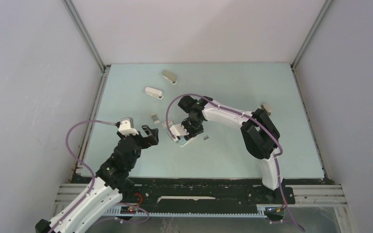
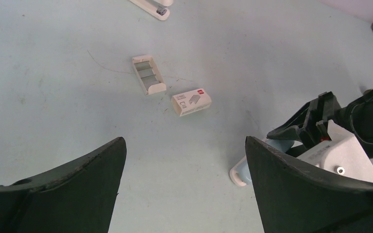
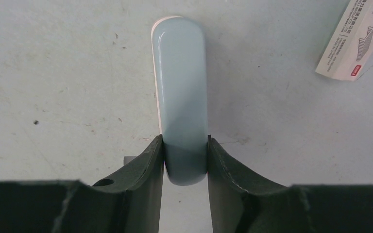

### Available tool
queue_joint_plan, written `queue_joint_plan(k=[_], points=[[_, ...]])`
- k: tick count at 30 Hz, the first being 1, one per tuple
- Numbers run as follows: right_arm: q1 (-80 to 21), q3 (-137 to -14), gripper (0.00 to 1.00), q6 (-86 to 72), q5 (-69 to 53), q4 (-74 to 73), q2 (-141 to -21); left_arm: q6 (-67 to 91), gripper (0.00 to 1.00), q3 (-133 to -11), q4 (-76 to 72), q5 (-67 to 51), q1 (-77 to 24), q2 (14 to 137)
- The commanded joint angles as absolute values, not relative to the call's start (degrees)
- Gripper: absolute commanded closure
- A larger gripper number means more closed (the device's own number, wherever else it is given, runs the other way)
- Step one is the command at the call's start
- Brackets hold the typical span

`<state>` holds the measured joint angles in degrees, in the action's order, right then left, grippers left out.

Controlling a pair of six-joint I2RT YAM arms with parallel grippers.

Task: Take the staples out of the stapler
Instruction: Pick up the stapler from the center of the board, then unload the staple at the center of the board.

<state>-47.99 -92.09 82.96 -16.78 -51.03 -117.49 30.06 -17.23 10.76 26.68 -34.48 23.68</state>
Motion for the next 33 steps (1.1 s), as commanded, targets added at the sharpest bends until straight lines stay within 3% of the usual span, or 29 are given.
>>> queue_joint_plan(k=[1,4,15,24,33], points=[[-46.04,-95.05,0.88,76.77,-24.42,-53.51,-113.27,29.76,0.02,-15.81,6.01,24.21,-34.18,21.81],[-43.58,-95.88,1.0,72.71,-29.34,-54.21,-110.48,29.07,0.02,-14.67,2.49,20.81,-34.23,19.98],[-34.35,-89.2,1.0,59.63,-46.0,-52.97,-98.72,27.47,0.0,-16.15,-7.82,9.73,-34.19,18.46],[-24.47,-75.2,1.0,53.04,-54.12,-47.8,-89.38,25.74,0.0,-16.17,-21.63,-4.59,-34.18,31.56],[-13.53,-70.33,1.0,51.01,-64.52,-48.71,-88.28,26.74,0.0,-18.52,-30.23,-13.51,-34.19,47.24]])
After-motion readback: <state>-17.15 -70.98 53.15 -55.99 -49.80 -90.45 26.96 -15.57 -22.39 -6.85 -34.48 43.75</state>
